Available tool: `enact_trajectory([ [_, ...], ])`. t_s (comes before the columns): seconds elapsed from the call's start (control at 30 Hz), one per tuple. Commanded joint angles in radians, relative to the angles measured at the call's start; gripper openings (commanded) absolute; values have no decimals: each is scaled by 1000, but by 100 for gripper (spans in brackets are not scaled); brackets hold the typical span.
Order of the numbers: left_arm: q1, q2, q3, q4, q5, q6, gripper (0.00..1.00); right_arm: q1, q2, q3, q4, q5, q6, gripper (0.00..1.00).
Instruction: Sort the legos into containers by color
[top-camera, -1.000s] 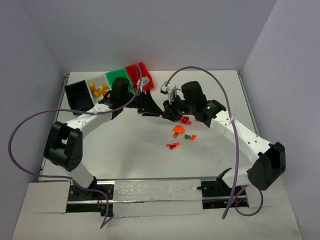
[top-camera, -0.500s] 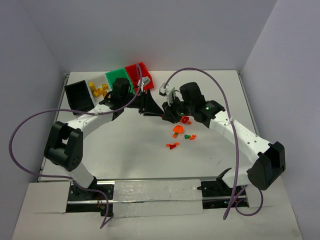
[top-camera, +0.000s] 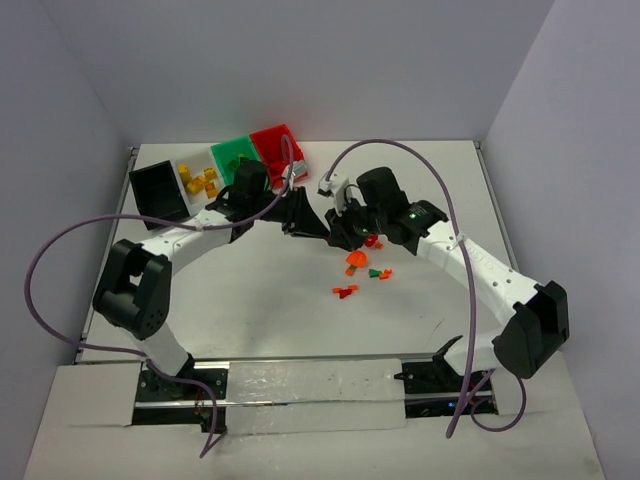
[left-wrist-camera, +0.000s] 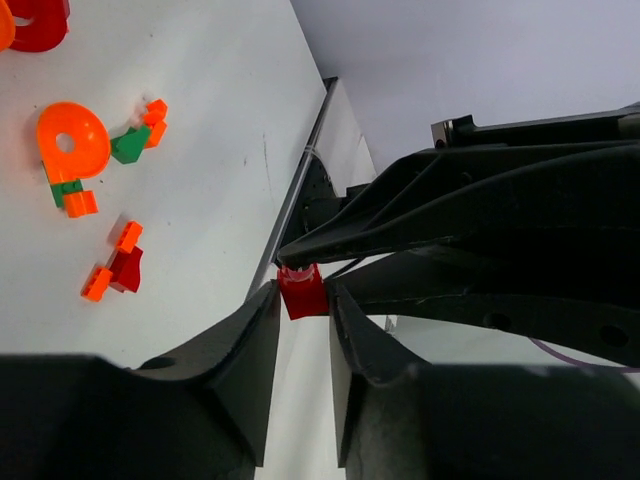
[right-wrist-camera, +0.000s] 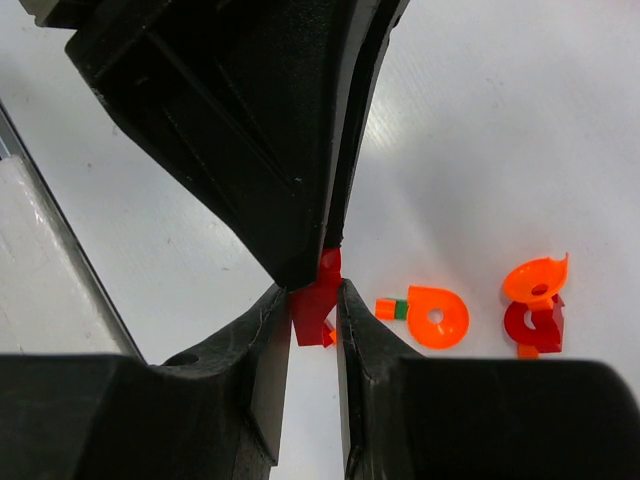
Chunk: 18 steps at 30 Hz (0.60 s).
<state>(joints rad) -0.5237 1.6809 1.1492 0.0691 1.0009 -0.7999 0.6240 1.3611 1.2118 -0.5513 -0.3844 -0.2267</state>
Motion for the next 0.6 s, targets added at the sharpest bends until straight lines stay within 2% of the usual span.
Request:
enact_trajectory([
  [0.0, -30, 38, -7, 31, 60, -39, 28, 17, -6, 75, 117, -13, 10, 0],
  [0.2, -28, 51, -22, 100, 102, -89, 0, 19, -2, 67, 123, 5, 8, 5],
  [0.3, -21, 46, -7, 72, 95, -58, 0, 19, -1, 61, 119, 17, 6, 14],
  [0.33, -14, 45, -3, 53, 90, -51, 0, 19, 0, 61, 119, 24, 6, 19],
  [0.4, 8, 42, 6, 23, 73, -21, 0, 19, 2, 58, 114, 28, 4, 36],
  [0.43, 10, 42, 7, 21, 71, -11, 0, 19, 3, 56, 114, 31, 4, 37],
  [0.47, 27, 42, 11, 5, 65, 1, 0, 19, 4, 51, 115, 38, 4, 53],
  [0.57, 78, 51, 42, -46, 51, 51, 0, 19, 2, 44, 113, 54, 2, 71],
])
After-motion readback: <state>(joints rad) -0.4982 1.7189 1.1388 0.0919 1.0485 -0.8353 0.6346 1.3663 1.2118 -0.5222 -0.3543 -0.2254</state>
